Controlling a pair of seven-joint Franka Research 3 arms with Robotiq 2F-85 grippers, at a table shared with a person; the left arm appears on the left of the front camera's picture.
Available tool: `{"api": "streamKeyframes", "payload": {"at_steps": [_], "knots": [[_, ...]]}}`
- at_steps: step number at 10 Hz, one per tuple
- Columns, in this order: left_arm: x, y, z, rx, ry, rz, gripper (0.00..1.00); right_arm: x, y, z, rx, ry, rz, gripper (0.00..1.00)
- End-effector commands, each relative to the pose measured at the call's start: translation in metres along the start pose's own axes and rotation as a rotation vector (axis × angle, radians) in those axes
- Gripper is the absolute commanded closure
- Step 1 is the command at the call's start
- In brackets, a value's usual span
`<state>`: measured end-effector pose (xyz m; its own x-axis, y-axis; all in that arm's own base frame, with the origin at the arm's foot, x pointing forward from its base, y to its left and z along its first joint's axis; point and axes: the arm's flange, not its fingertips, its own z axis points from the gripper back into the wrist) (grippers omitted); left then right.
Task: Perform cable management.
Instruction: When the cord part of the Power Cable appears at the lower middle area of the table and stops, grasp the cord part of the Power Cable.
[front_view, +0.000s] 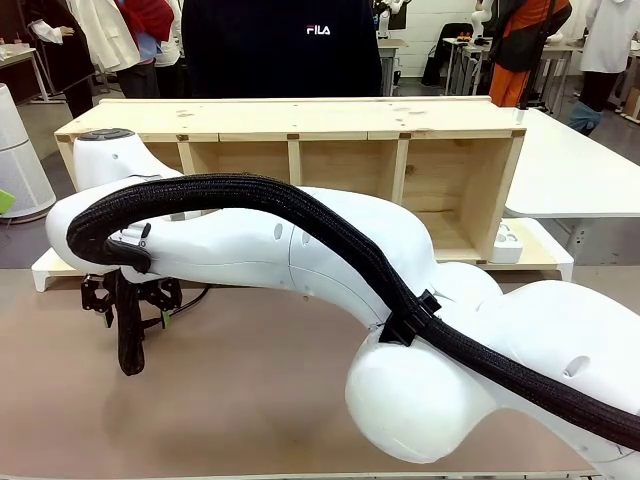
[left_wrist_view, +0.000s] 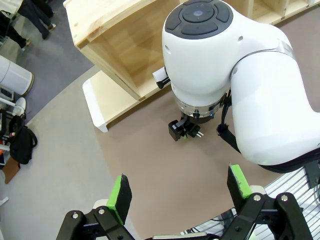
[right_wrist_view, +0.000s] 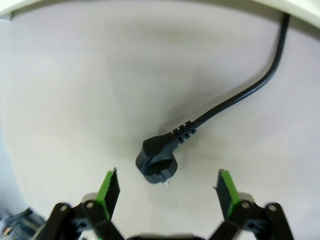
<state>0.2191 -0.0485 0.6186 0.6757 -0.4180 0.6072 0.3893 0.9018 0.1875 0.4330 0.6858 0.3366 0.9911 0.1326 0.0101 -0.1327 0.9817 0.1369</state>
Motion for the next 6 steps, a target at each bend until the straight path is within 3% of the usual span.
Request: {"api": "streamKeyframes", "payload": {"at_steps": [1, 6], "knots": [[0.0, -0.001, -0.002, -0.002, -0.011, 0.02, 0.0, 0.084, 0.096, -0.004, -0.072, 0.051, -0.081, 0.0], [0.0, -0.001, -0.002, -0.002, -0.011, 0.02, 0.0, 0.094, 0.112, -0.006, -0.104, 0.057, -0.074, 0.0]]}}
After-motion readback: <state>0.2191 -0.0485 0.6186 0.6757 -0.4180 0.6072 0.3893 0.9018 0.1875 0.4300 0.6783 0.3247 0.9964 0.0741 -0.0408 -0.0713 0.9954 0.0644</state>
